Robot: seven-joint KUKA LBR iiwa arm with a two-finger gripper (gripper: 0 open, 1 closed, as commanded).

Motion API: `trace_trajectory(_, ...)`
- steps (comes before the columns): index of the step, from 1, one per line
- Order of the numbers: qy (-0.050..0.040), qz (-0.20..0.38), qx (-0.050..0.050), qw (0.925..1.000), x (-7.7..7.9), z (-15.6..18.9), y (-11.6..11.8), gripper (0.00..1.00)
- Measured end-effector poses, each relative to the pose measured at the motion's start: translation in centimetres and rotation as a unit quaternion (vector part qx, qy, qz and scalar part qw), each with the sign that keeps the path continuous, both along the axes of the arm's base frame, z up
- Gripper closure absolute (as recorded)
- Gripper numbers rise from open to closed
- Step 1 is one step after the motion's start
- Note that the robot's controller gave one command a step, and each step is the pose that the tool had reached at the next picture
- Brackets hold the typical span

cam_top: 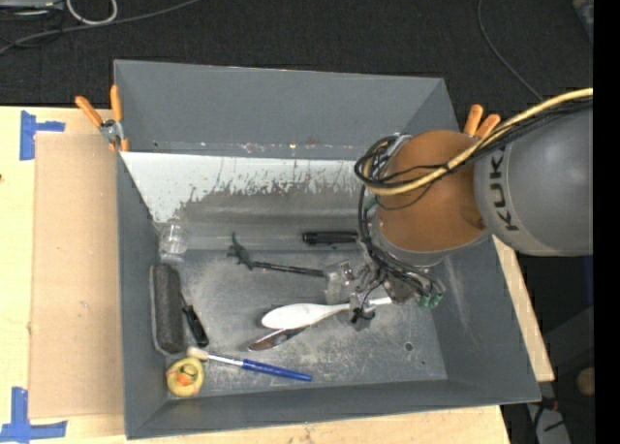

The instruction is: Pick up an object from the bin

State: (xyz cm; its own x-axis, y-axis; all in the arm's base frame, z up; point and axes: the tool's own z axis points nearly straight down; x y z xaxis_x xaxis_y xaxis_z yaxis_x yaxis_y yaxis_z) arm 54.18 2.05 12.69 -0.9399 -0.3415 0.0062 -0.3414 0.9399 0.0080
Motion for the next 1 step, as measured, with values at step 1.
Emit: trace_trajectory(1,0.0002,0.000,0.000,1.0000,0.00,1.71,0.05,1.00)
